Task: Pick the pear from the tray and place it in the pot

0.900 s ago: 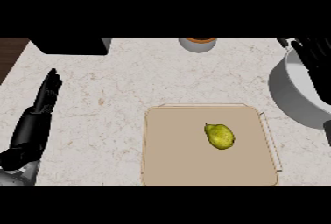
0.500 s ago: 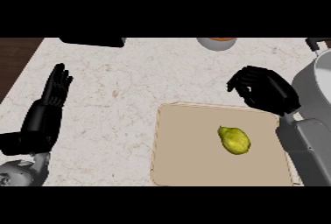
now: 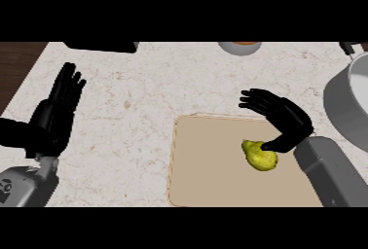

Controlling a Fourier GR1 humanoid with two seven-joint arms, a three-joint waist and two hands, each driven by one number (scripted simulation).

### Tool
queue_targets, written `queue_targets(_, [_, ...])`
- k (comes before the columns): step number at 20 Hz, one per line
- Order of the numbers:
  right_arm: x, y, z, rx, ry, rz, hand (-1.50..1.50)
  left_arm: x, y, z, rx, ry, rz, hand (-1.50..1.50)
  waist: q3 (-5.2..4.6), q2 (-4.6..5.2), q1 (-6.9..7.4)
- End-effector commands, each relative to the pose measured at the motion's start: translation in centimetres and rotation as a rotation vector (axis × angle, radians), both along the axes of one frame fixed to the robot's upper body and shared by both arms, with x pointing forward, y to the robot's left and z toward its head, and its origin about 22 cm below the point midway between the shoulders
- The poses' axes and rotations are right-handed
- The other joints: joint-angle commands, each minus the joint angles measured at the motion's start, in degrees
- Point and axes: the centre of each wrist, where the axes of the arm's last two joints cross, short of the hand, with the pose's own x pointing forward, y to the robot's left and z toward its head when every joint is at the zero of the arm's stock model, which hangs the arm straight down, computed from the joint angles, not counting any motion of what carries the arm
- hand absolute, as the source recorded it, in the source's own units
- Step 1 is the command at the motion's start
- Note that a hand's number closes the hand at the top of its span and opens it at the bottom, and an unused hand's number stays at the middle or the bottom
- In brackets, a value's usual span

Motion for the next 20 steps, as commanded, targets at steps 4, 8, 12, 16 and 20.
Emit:
queue_targets(4, [3.2, -3.8, 3.2, -0.031, -0.069, 0.265, -1.5, 0.9, 0.0, 0.1, -0.019, 0.023, 0.005, 0.0, -0.17, -0.4, -0.38])
queue_targets(8, [4.8, -1.6, 6.6, -0.198, -0.112, 0.504, -1.5, 1.5, -0.3, 0.9, -0.028, 0.032, -0.001, 0.0, -0.18, -0.73, -0.59])
queue_targets(12, [5.1, 1.1, 8.6, -0.323, -0.173, 0.66, -1.5, 1.4, -0.3, 0.4, -0.018, 0.035, 0.01, 0.0, -0.12, -0.94, -0.67])
queue_targets(16, [5.2, 3.9, 10.5, -0.431, -0.232, 0.797, -1.5, 1.9, -0.1, 1.1, -0.031, 0.036, 0.004, 0.0, -0.17, -1.06, -1.07])
queue_targets(20, [4.4, 4.7, 9.5, -0.477, -0.226, 0.858, -1.5, 1.6, 1.1, 0.3, -0.016, 0.038, 0.023, 0.0, -0.27, -1.14, -1.56])
